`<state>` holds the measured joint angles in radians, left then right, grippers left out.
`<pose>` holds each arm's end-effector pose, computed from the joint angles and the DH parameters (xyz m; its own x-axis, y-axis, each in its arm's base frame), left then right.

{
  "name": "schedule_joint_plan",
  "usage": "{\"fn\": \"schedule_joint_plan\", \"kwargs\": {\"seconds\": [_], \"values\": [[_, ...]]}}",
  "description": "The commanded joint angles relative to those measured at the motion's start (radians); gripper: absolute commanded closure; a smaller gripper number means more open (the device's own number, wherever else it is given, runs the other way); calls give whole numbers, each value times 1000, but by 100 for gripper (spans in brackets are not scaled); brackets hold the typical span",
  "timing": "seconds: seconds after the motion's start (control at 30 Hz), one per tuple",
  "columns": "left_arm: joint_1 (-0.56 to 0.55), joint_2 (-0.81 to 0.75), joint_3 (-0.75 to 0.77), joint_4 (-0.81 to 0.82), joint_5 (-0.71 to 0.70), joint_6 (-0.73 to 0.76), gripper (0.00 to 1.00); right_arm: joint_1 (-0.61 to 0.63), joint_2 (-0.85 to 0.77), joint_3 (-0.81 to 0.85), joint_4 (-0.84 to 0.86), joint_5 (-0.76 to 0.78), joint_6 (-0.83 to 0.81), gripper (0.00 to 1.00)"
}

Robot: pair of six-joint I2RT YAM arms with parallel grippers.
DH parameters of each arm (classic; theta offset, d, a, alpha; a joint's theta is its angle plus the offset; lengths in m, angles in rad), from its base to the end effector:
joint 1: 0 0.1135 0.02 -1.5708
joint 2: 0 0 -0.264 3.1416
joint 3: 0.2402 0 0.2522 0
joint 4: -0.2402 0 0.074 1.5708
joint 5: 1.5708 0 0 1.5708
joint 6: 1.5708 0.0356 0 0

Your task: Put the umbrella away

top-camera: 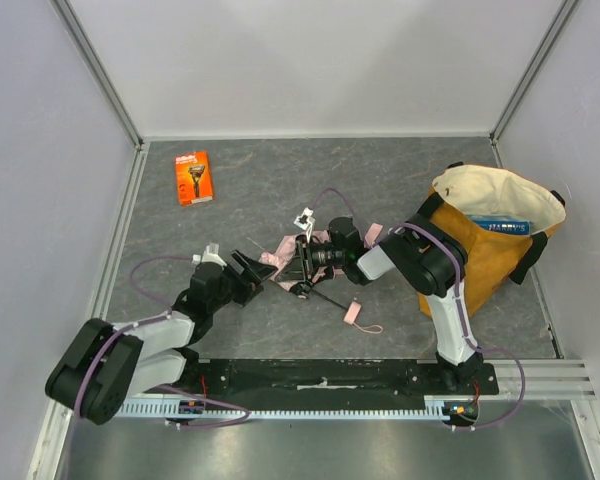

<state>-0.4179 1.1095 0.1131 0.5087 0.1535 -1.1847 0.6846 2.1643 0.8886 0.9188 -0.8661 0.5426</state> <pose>0.1645 -0.0790 0.1257 -0.6472 -0.7143 -0.2663 -0.1992 0.4957 -0.8454 0.2828 0.2659 0.0815 -0.7288 -0.1631 -0.6650 -0.6846 0.1573 0.7118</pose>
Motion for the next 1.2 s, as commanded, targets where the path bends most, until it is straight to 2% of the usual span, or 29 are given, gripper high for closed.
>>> {"fn": "schedule_joint_plan", "kwargs": {"seconds": [0.0, 0.3, 0.47, 0.63, 0.73, 0.8, 1.03, 1.17], "values": [[-34, 96, 26, 186, -46, -26, 6, 3, 172, -48, -377, 47, -12, 100], [-93, 286, -35, 408, -178, -125, 9, -26, 206, 9, -445, 1, 8, 100], [-104, 476, -67, 649, -233, -168, 15, -34, 212, 38, -483, -19, -4, 100], [-124, 702, -87, 985, -293, -182, 25, -33, 213, 65, -558, -21, -58, 100], [-125, 855, -102, 1157, -301, -188, 34, -34, 216, 73, -587, -24, -76, 100], [-131, 885, -95, 1156, -299, -165, 38, -36, 219, 75, -592, -28, -85, 100], [-150, 816, -98, 1154, -342, -64, 74, -34, 213, 81, -646, -14, -136, 100], [-150, 840, -84, 1125, -306, -101, 90, -34, 187, 96, -712, 50, -177, 100]]}}
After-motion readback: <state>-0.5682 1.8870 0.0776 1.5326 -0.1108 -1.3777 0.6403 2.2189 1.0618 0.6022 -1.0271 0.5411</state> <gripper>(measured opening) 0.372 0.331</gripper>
